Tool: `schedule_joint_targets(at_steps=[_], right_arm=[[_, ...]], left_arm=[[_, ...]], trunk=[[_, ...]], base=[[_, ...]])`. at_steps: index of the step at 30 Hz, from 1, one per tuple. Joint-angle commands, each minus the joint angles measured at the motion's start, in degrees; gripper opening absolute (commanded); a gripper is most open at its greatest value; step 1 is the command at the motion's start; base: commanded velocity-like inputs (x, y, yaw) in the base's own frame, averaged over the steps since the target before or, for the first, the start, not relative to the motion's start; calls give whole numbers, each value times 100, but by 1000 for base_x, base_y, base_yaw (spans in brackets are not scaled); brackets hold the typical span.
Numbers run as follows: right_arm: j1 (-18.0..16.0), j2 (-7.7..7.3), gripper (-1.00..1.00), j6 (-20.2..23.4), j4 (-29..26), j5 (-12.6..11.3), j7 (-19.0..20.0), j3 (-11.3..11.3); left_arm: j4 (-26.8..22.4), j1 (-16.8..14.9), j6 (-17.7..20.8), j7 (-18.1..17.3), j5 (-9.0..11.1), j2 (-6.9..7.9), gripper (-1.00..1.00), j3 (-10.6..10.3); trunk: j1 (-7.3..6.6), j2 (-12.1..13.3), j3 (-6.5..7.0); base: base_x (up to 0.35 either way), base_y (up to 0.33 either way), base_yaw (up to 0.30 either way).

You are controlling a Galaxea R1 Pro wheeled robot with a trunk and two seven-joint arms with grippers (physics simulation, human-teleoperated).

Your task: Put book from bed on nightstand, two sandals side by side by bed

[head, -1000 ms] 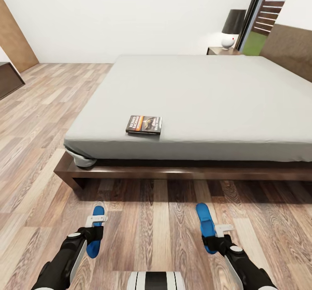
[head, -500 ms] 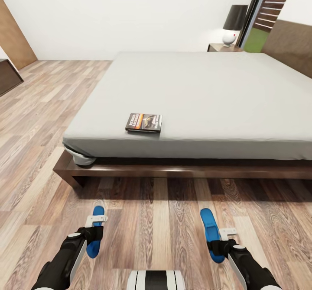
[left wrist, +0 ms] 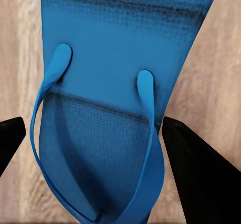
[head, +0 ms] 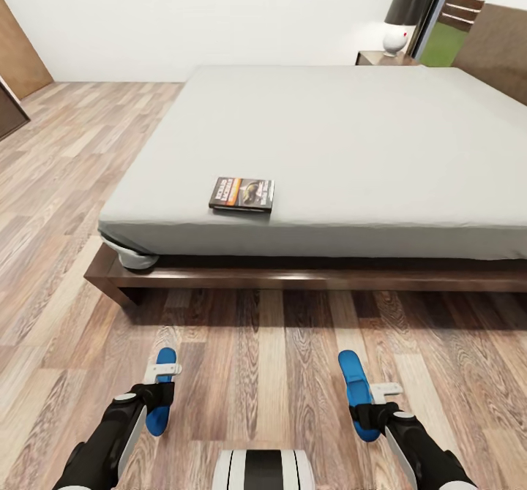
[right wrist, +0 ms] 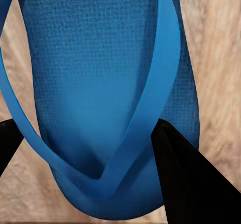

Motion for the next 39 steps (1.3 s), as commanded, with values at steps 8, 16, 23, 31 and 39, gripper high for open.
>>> schedule_joint_targets(at_steps=[8,16,23,31,39], right_arm=[[0,4,-100,36,-14,40,37,-30],[0,7,-100,36,-14,41,37,-30],[0,12,-100,36,-14,41,37,-30],[0,13,-100,36,-14,41,37,-27],[0,13,-100,36,-14,41,37,-24]], left_arm=[[-8,-4,26,-51,-62,-4,-100,17],[-8,-4,26,-51,-62,-4,-100,17],[-9,-3,26,-51,-62,-3,-100,17],[-11,-2,34,-51,-62,-2,-100,17],[-11,-3,17,-51,-61,-2,-100,17]], trunk=[[14,-10,-137],[35,-21,-315],[45,-26,-403],[45,-26,-403],[45,-26,-403]], base=[[0,0,0],[0,0,0],[0,0,0],[131,0,0],[86,12,0]])
